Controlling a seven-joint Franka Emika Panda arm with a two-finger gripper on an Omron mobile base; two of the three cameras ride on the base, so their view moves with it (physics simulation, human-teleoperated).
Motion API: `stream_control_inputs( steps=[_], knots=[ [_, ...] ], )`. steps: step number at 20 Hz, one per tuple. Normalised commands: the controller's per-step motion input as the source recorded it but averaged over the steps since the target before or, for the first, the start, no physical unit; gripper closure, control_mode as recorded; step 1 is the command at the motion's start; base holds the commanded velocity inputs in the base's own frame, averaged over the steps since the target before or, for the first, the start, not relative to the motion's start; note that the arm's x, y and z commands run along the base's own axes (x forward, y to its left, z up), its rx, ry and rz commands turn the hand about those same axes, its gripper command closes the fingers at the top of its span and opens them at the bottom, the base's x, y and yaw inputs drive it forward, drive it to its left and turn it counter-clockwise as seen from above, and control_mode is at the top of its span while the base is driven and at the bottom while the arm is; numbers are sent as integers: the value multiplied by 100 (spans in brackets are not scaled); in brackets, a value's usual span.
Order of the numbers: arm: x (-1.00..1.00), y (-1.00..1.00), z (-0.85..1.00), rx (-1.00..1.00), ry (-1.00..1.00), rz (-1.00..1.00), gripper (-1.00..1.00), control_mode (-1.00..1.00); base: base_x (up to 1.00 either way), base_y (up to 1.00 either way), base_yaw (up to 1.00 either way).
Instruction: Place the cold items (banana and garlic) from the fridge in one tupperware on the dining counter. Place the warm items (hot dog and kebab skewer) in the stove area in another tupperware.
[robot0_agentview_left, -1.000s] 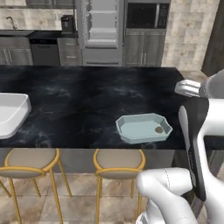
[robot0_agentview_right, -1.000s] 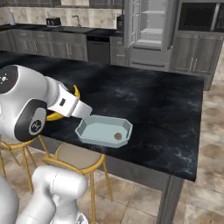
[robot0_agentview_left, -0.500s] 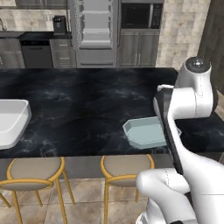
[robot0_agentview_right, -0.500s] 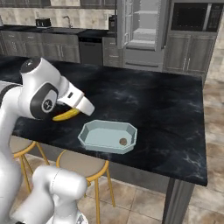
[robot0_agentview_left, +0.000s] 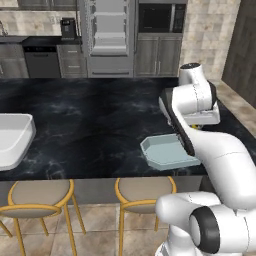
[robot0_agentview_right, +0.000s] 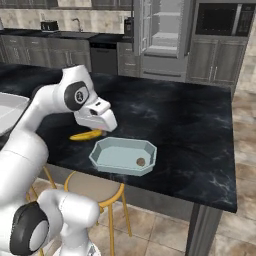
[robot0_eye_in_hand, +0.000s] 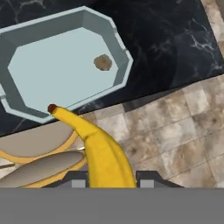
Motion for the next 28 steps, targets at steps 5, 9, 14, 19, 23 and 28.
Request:
stream_control_inputs(
  steps=[5,9,14,19,23,28],
  knots=[
    [31,-1,-57,20,0,0,100,-100,0,0,0],
    [41,-1,-58,12,-2,-3,100,-100,0,0,0],
    [38,-1,-51,0,-4,-15,100,-100,0,0,0],
    [34,0,-43,0,0,-27,100,-100,0,0,0],
    [24,-1,-32,0,0,-29,100,-100,0,0,0],
    [28,-8,-26,0,1,-26,100,-100,0,0,0]
  ],
)
